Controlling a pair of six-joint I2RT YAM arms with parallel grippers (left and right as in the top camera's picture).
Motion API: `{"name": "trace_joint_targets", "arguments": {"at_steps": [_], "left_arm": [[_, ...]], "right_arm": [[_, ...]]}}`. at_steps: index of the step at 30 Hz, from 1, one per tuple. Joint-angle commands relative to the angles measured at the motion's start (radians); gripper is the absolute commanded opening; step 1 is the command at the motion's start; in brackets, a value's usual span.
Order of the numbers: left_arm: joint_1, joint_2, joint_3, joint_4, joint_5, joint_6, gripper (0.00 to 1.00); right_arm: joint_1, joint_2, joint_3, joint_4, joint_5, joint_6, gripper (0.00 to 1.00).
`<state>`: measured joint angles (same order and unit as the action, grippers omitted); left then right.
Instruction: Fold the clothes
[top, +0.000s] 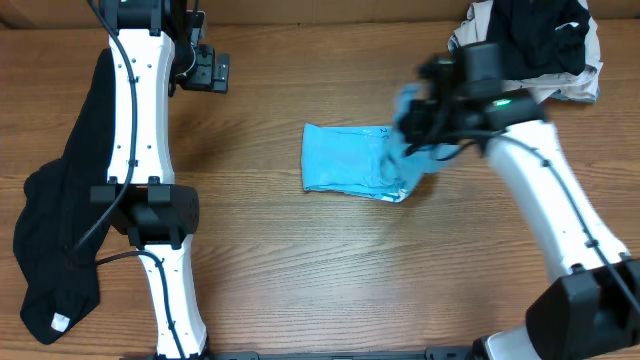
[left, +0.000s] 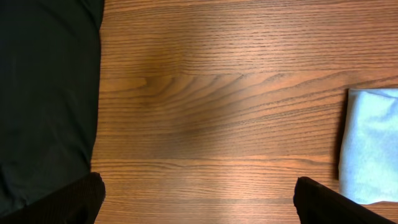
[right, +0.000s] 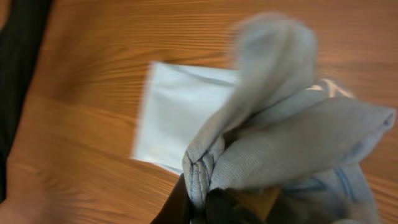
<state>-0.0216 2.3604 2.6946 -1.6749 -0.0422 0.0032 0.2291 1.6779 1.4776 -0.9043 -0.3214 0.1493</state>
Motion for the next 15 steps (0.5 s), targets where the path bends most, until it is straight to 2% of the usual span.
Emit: {"name": "trace_joint_targets", "arguments": {"at_steps": [1, 6, 7, 9, 10, 11, 13, 15], "left_arm": [[0.002, 0.002, 0.009, 0.003, 0.018, 0.008, 1.00], [0.002, 0.007, 0.009, 0.005, 0.036, 0.008, 1.00], [0.002, 0.007, 0.009, 0.005, 0.036, 0.008, 1.00], [0.002, 0.007, 0.008, 0.009, 0.035, 0.008, 1.00], [0.002, 0.007, 0.008, 0.010, 0.035, 0.009, 1.00], [0.002, 0.007, 0.008, 0.011, 0.035, 0.009, 1.00], [0.002, 0.007, 0.008, 0.012, 0.035, 0.009, 1.00], [0.002, 0.007, 0.008, 0.012, 0.036, 0.008, 1.00]], "right_arm": [[0.179, 0.042, 0.029, 0.092, 0.093, 0.149, 0.04], [0.323, 0.154, 0.028, 0.219, 0.112, 0.221, 0.04], [0.343, 0.174, 0.028, 0.237, 0.112, 0.222, 0.15], [0.381, 0.201, 0.028, 0.260, 0.112, 0.221, 0.53], [0.396, 0.204, 0.028, 0.264, 0.112, 0.217, 0.63], [0.406, 0.204, 0.029, 0.266, 0.112, 0.217, 0.71], [0.412, 0.195, 0.045, 0.251, 0.111, 0.217, 0.80], [0.407, 0.180, 0.104, 0.164, 0.111, 0.201, 0.84]]}}
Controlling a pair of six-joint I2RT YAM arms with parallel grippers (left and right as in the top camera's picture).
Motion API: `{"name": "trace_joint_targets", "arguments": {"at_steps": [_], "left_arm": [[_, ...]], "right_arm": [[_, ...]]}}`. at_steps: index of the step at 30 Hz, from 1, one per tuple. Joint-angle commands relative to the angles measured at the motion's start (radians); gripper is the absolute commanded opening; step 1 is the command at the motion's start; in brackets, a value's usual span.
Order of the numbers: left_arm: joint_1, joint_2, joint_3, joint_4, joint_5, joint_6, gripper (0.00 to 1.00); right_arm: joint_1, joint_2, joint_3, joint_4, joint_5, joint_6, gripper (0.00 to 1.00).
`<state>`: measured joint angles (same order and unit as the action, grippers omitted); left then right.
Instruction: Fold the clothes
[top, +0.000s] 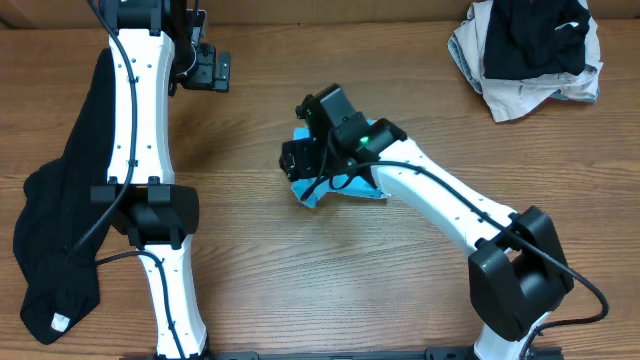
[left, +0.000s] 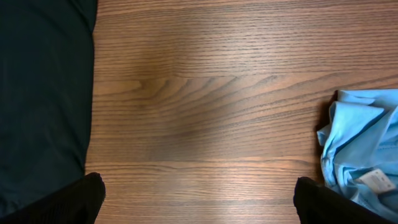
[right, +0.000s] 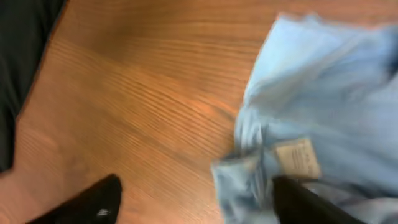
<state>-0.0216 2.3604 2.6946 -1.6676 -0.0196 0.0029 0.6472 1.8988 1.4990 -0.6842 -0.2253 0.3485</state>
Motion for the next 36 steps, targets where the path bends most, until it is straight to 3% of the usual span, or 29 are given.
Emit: {"name": "trace_joint_targets", "arguments": {"at_steps": [1, 6, 12, 27, 28, 31, 34, 36], "left_arm": [[0.002, 0.007, 0.008, 0.005, 0.013, 0.009, 1.00], [0.002, 0.007, 0.008, 0.011, 0.016, 0.009, 1.00], [0.002, 0.007, 0.008, 0.017, 0.021, 0.009, 1.00], [0.002, 0.007, 0.008, 0.024, 0.021, 0.009, 1.00], [0.002, 0.007, 0.008, 0.024, 0.021, 0.009, 1.00], [0.002, 0.007, 0.008, 0.024, 0.021, 0.009, 1.00], [0.002, 0.007, 0.008, 0.024, 0.021, 0.009, 1.00], [0.002, 0.007, 0.008, 0.024, 0.021, 0.009, 1.00]], "right_arm": [[-0.018, -0.048, 0.113, -0.104, 0.016, -0.013, 0.85], [-0.075, -0.064, 0.217, -0.318, 0.098, -0.018, 0.86], [-0.160, -0.055, 0.174, -0.455, 0.159, 0.135, 0.77], [-0.179, -0.039, -0.082, -0.132, 0.210, 0.266, 0.63], [-0.179, -0.039, -0.085, -0.117, 0.214, 0.264, 0.60], [-0.176, -0.039, -0.085, -0.043, 0.205, 0.219, 0.37], [-0.159, -0.039, -0.085, 0.008, 0.203, 0.201, 0.06], [-0.155, -0.039, -0.085, 0.017, 0.202, 0.201, 0.04]]}}
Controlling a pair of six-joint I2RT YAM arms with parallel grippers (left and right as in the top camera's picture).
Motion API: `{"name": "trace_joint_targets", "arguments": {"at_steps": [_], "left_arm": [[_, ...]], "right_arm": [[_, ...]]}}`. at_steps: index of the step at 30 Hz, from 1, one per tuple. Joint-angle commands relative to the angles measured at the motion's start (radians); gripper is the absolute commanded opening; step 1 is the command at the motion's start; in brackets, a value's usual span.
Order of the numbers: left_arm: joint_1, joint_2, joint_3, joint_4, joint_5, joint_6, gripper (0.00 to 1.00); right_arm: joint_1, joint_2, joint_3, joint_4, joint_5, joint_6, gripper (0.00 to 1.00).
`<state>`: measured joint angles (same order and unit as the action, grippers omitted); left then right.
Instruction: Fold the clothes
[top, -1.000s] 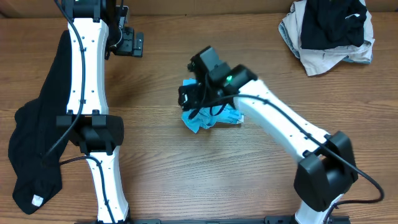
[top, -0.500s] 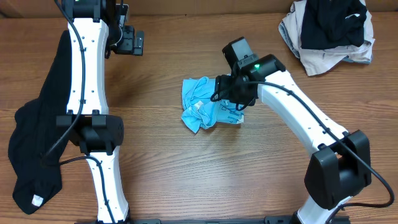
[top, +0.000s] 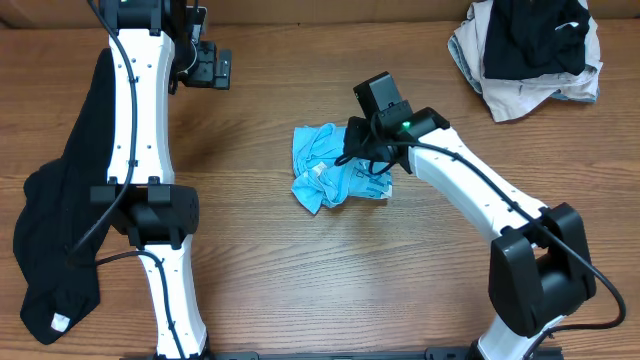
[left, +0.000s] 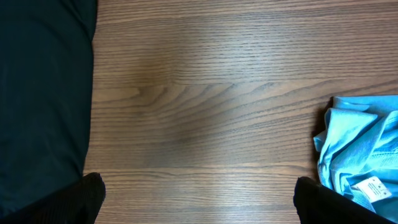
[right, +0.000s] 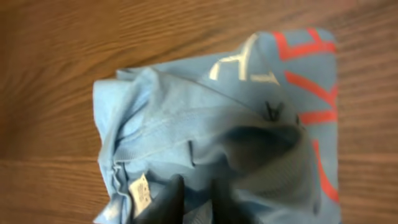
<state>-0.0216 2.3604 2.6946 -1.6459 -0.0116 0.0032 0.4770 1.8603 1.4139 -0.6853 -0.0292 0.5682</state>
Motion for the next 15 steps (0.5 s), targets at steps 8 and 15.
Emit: {"name": "trace_joint_targets", "arguments": {"at_steps": [8, 15], "left_arm": [[0.002, 0.007, 0.008, -0.002, 0.012, 0.015, 1.00], [0.002, 0.007, 0.008, -0.004, 0.012, 0.020, 1.00]], "right_arm": [[0.000, -0.001, 0.003, -0.005, 0.036, -0.023, 0.31], [-0.098, -0.001, 0.003, -0.090, 0.034, 0.008, 0.61]]}}
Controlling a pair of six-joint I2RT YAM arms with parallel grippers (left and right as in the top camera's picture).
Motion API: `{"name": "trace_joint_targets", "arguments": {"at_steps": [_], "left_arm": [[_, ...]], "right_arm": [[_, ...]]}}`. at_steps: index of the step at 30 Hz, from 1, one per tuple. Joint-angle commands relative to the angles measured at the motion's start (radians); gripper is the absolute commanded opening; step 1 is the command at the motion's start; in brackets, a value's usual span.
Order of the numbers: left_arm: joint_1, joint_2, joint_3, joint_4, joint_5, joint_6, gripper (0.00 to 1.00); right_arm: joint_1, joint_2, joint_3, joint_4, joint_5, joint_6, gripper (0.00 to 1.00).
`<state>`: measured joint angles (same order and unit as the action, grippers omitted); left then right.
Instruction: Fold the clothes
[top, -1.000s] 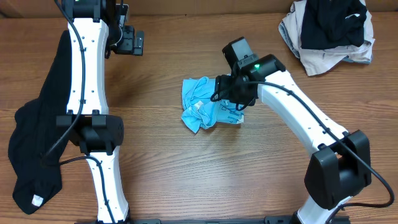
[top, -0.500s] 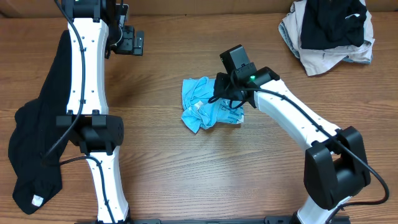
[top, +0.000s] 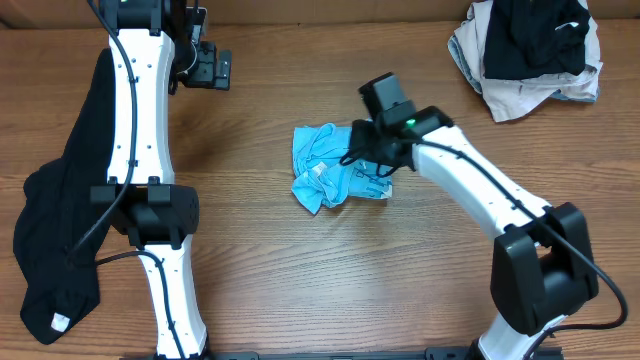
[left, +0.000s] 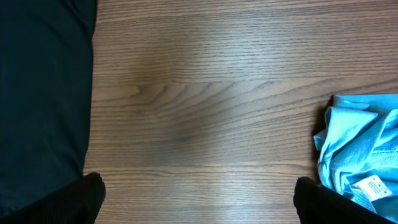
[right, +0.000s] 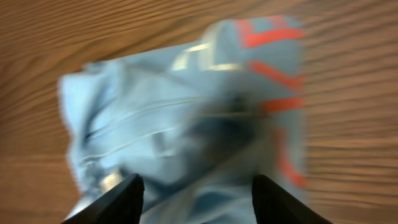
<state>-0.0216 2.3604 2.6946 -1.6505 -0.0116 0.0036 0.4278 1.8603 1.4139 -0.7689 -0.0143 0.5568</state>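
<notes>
A light blue shirt (top: 335, 178) with red lettering lies crumpled at the table's middle. In the right wrist view the blue shirt (right: 186, 118) fills the frame, blurred. My right gripper (right: 199, 202) hovers just over its right part, open, with nothing between the fingers (right: 121, 199). In the overhead view the right gripper (top: 374, 152) sits at the shirt's upper right. My left gripper (left: 199, 202) is open above bare wood, far from the shirt; its left gripper head (top: 208, 68) shows at the upper left. The shirt's edge (left: 367, 149) appears at the right of the left wrist view.
A black garment (top: 60, 220) drapes along the table's left side and shows as black cloth (left: 43, 93) in the left wrist view. A pile of black and pale clothes (top: 530, 45) sits in the far right corner. Wooden table (top: 300, 290) shows between them.
My right gripper's fingers, close together on the shirt's fabric before, now stand wide apart. The gripper shifted slightly to the right. The shirt and the left arm have not moved.
The shirt lay as a neat rectangle while my right gripper held its right edge lifted. Then the gripper was open at the shirt's left end, with the cloth bunched up. Later it was shut over the crumpled shirt's right part, and now it is open there.
</notes>
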Motion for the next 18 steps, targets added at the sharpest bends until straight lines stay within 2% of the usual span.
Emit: {"name": "trace_joint_targets", "arguments": {"at_steps": [1, 9, 16, 18], "left_arm": [[0.002, 0.007, 0.008, 0.002, 0.012, 0.020, 1.00], [0.002, 0.007, 0.008, 0.008, 0.013, 0.019, 1.00], [0.002, 0.007, 0.007, 0.008, 0.012, 0.019, 1.00], [0.002, 0.007, 0.007, 0.008, 0.012, 0.019, 1.00]], "right_arm": [[-0.063, -0.001, 0.002, -0.008, 0.013, 0.019, 0.61], [-0.082, 0.021, -0.001, -0.005, -0.069, -0.007, 0.55], [-0.075, 0.105, -0.001, 0.006, -0.116, -0.008, 0.54], [-0.074, 0.111, -0.001, 0.021, -0.126, -0.007, 0.50]]}}
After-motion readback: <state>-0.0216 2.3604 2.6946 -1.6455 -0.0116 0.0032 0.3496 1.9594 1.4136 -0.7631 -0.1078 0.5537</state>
